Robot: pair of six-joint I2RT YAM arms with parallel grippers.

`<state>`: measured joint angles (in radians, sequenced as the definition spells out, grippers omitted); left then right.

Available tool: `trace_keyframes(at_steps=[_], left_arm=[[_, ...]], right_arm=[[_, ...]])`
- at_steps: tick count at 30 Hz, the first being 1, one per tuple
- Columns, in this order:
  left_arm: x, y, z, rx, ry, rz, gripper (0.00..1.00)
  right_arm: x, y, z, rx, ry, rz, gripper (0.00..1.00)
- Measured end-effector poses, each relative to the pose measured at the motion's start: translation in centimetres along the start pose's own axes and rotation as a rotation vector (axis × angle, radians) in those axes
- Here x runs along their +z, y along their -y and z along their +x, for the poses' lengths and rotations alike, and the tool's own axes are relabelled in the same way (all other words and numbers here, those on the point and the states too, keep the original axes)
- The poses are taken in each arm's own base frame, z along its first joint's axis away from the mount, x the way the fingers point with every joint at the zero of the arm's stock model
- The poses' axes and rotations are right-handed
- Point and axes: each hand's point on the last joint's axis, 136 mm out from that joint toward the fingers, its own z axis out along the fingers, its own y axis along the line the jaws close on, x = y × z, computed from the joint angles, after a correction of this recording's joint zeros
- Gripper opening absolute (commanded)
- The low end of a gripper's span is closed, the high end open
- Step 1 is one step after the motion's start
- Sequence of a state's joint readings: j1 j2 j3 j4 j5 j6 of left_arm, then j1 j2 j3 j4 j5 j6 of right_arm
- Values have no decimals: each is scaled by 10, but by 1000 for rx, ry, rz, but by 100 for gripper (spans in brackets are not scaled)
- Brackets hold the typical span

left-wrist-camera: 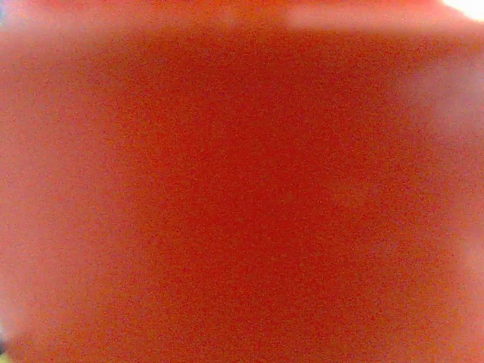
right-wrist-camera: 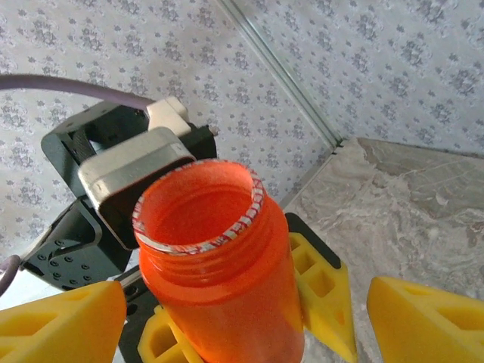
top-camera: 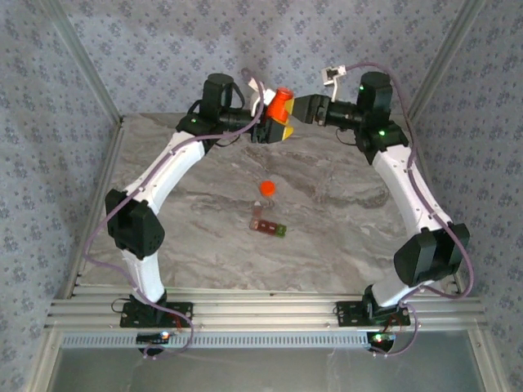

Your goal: Sort the pills into containers

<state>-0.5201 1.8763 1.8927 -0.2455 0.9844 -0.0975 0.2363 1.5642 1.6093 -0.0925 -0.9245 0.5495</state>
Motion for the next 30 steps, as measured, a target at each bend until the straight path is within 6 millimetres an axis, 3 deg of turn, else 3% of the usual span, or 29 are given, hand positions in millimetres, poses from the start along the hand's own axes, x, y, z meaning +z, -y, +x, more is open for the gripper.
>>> trace_keyframes(at_steps=[10, 12, 17, 21, 27, 30], left_arm=[[6, 3, 2, -13, -17, 11, 0], [7, 2, -1, -7, -14, 12, 0], [7, 4, -1, -17, -18, 13, 0], [6, 3, -1, -29, -20, 10, 1], [6, -1, -2, -29, -16, -16, 34], [7, -5, -2, -39, -11, -34, 45]], right_arm=[[18, -10, 7, -3, -31, -39, 80], [19, -12, 7, -7, -32, -42, 73], [20, -7, 6, -24, -32, -41, 45], [21, -6, 6, -29, -33, -44, 33], [20, 0, 4, -10, -5, -58, 30], [18, 2, 3, 5, 7, -73, 29]])
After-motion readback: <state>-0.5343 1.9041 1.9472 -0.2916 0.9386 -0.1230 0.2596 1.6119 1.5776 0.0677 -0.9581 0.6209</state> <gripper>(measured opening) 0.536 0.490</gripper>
